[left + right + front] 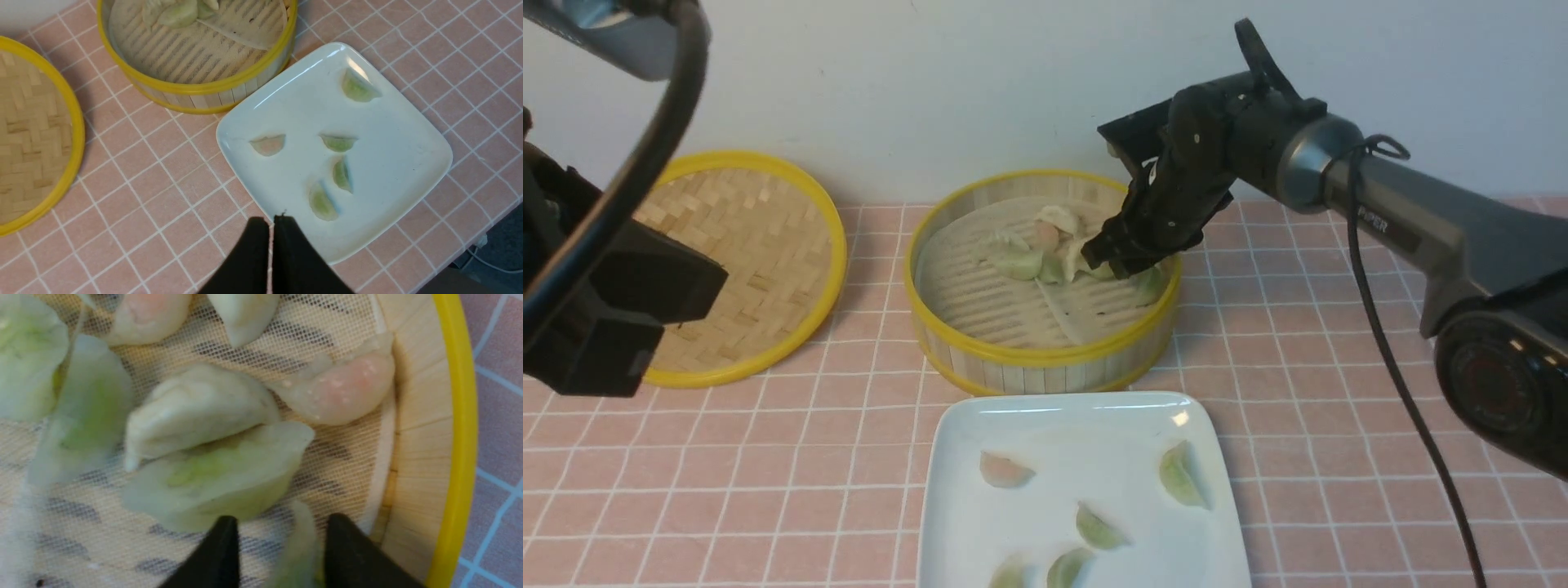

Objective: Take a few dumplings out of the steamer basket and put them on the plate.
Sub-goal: Use the right arm to grab a dumpling from inside the steamer, then use the right arm to put the dumpling into the plate

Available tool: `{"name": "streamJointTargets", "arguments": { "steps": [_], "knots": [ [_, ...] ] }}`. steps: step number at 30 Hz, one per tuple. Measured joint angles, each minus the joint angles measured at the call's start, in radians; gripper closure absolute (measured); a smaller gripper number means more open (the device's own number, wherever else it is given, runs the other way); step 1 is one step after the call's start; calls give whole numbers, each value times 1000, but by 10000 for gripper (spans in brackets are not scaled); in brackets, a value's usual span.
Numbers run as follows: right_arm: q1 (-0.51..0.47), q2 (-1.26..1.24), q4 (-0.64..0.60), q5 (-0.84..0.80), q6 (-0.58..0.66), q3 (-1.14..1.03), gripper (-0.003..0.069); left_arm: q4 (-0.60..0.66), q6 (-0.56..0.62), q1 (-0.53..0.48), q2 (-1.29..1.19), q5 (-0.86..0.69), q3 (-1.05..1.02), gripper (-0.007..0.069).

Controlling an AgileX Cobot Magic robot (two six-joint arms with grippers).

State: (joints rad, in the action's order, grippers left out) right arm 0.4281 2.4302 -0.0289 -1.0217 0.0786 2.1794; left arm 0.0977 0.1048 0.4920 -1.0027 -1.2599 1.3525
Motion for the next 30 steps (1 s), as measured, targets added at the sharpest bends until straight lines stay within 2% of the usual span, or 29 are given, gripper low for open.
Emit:
{"name": "streamJointTargets", "arguments": {
  "steps": [2, 4, 17, 21, 26, 30],
  "knots": [
    [0, 0, 7, -12, 10, 0, 547, 0, -1, 0, 0, 0, 0, 631],
    [1, -2, 6, -19, 23, 0, 599, -2, -14, -1, 0, 0, 0, 631],
    [57, -226, -24, -158, 70, -10, 599, -3, -23, -1, 0, -3, 0, 631],
    [58, -353, -96, -224, 86, -20, 599, -3, -24, -1, 0, -9, 0, 631],
    [66, -489, -227, -222, 125, -190, 599, -5, -24, -1, 0, -12, 0, 631],
    [113, -558, -307, -223, 166, -450, 599, -5, -24, -1, 0, -12, 0, 631]
  ]
}}
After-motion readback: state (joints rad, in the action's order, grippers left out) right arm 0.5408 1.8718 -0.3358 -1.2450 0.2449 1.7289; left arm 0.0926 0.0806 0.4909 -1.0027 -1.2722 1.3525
